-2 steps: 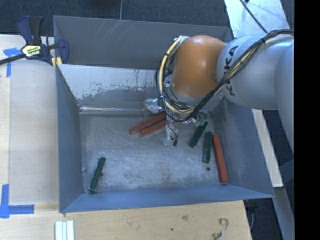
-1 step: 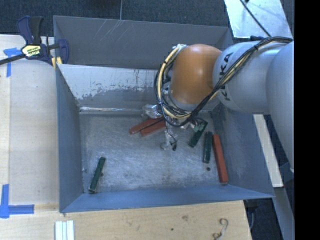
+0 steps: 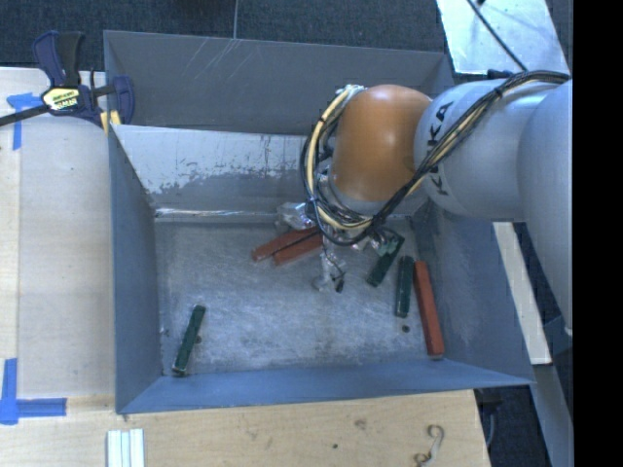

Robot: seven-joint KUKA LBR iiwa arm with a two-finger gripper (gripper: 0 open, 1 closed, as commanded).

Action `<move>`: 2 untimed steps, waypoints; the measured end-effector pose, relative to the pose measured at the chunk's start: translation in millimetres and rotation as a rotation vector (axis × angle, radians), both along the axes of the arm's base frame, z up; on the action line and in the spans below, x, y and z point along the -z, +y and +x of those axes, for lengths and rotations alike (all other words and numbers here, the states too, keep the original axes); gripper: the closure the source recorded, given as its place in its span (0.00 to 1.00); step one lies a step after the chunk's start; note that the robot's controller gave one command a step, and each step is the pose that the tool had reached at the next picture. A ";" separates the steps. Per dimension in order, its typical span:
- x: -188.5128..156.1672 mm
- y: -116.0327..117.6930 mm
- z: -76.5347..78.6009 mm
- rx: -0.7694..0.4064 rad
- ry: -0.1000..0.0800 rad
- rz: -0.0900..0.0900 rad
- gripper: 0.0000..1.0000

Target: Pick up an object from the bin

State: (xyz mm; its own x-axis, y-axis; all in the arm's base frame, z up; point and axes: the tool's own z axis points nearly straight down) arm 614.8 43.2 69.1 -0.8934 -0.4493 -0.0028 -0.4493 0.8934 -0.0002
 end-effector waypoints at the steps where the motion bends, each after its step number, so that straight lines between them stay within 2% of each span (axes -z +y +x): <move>1: -1.6 0.4 1.1 0.001 -0.004 0.001 1.00; 2: -126.2 0.3 3.8 0.005 -0.009 0.000 1.00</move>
Offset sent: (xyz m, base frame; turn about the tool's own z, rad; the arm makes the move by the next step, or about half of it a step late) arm 0.0000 0.0000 0.0000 0.0000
